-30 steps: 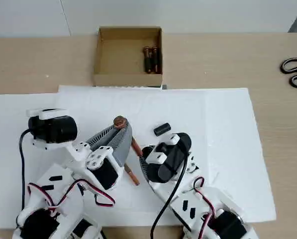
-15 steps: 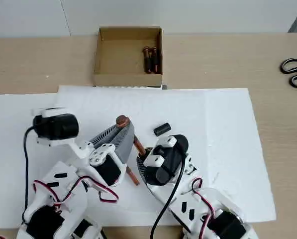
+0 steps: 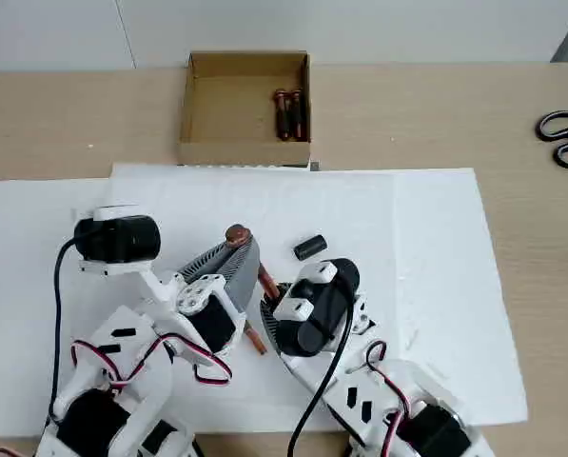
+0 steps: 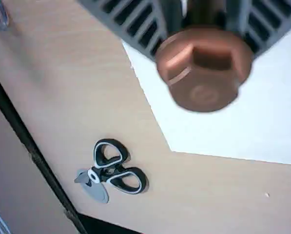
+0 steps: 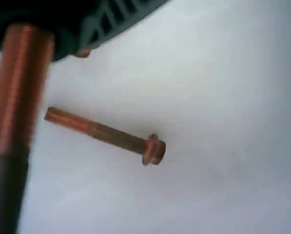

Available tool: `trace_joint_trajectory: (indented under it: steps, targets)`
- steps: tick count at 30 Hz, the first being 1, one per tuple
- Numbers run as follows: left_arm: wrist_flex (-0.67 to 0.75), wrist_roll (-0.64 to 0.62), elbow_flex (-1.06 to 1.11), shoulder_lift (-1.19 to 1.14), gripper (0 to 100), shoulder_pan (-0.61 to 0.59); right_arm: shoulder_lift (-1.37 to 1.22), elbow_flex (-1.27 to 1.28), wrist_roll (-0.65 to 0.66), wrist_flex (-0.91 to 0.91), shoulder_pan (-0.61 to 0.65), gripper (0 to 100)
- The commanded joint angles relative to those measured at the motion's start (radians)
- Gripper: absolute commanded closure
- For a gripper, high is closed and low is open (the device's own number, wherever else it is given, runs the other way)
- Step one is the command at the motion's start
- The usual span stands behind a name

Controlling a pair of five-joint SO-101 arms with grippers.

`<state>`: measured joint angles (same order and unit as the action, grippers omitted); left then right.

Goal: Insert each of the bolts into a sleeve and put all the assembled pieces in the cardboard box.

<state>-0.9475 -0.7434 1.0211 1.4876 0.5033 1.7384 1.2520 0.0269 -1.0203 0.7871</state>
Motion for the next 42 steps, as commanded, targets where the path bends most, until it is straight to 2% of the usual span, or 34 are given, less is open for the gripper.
trace_joint_trajectory:
  steps: [1, 9, 16, 19, 25, 27, 33, 42]
  targets:
    - [0.025, 0.018, -0.004, 0.008, 99, 0.006, 0.012, -0.046, 0.011, 0.025, 0.005, 99.5]
    - [0.021, 0.069, -0.002, 0.008, 99, 0.021, 0.012, -0.049, 0.011, 0.025, 0.005, 99.5]
    - [-0.138, 0.069, -0.01, 0.008, 99, 0.169, 0.012, -0.051, 0.037, 0.027, 0.004, 99.5]
    - [-0.21, 0.072, -0.012, 0.008, 99, 0.193, 0.012, -0.06, 0.052, 0.053, 0.002, 99.5]
    - [-0.288, 0.173, -0.012, 0.008, 99, 0.213, 0.012, -0.057, 0.052, 0.061, 0.002, 99.5]
    - [-0.295, 0.183, -0.012, 0.008, 97, 0.213, 0.012, -0.054, 0.052, 0.061, 0.002, 99.5]
    - [-0.295, 0.183, -0.012, 0.008, 79, 0.213, 0.012, -0.043, 0.052, 0.061, 0.002, 99.5]
    - [-0.296, 0.184, -0.033, 0.008, 78, 0.21, 0.012, -0.017, 0.049, 0.061, 0.002, 99.5]
